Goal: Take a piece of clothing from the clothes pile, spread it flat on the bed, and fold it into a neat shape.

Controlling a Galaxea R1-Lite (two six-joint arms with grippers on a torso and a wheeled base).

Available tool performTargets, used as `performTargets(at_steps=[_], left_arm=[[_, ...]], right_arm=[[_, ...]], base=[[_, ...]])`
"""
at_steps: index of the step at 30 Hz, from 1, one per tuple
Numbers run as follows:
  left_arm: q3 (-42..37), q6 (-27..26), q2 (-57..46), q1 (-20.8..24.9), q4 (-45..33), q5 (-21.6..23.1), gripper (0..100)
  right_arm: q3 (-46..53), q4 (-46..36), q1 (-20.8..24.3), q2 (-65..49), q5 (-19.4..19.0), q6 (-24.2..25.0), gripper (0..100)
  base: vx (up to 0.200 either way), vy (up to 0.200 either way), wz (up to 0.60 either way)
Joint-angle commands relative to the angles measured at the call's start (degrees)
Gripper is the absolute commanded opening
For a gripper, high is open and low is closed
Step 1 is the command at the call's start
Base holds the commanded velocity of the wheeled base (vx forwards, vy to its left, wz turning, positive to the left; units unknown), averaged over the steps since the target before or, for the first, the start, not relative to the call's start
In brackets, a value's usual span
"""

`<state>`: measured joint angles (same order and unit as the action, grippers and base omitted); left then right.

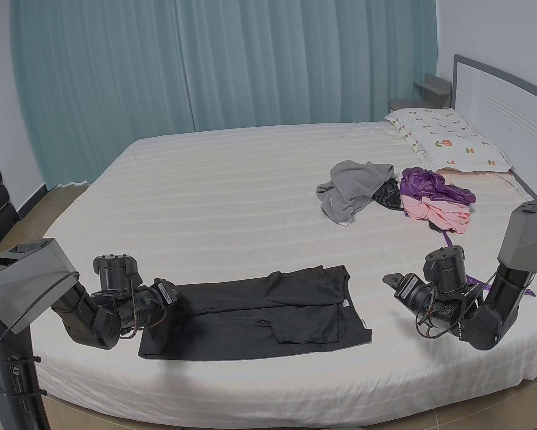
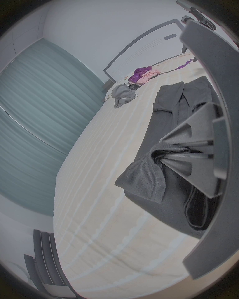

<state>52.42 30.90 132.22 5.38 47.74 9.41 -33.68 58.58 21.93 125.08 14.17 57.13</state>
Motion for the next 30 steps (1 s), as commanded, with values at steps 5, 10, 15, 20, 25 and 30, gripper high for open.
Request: performTargets(at_steps=[5, 10, 15, 20, 25, 30], left_arm=[[-0.2, 0.2, -0.8, 1.2, 0.0, 0.0, 0], [-0.3, 0.2, -0.8, 1.3, 0.0, 0.0, 0], [-1.2, 0.5, -0.9, 2.6, 0.0, -0.2, 0], [0.1, 0.8, -0.4, 4.6, -0.2, -2.1, 0], [2.6, 0.9, -0.2, 6.3, -0.8, -3.9, 0], [4.3, 1.0, 0.7, 7.6, -0.8, -4.0, 0]], right_arm=[[0.0, 0.0, 0.0, 0.1, 0.0, 0.0, 100], [0.1, 0.0, 0.0, 0.2, -0.1, 0.1, 100], [0.2, 0.0, 0.4, 0.1, -0.1, 0.0, 100], [0.2, 0.0, 0.9, 0.3, -0.1, 0.1, 100], [0.4, 0.0, 1.4, 0.3, 0.2, 0.0, 100], [0.4, 0.0, 1.9, 0.5, 0.2, 0.0, 100]], base=[[0.000, -0.200, 0.00], [0.000, -0.200, 0.00], [0.000, -0.200, 0.00], [0.000, -0.200, 0.00], [0.000, -0.200, 0.00], [0.000, -0.200, 0.00]])
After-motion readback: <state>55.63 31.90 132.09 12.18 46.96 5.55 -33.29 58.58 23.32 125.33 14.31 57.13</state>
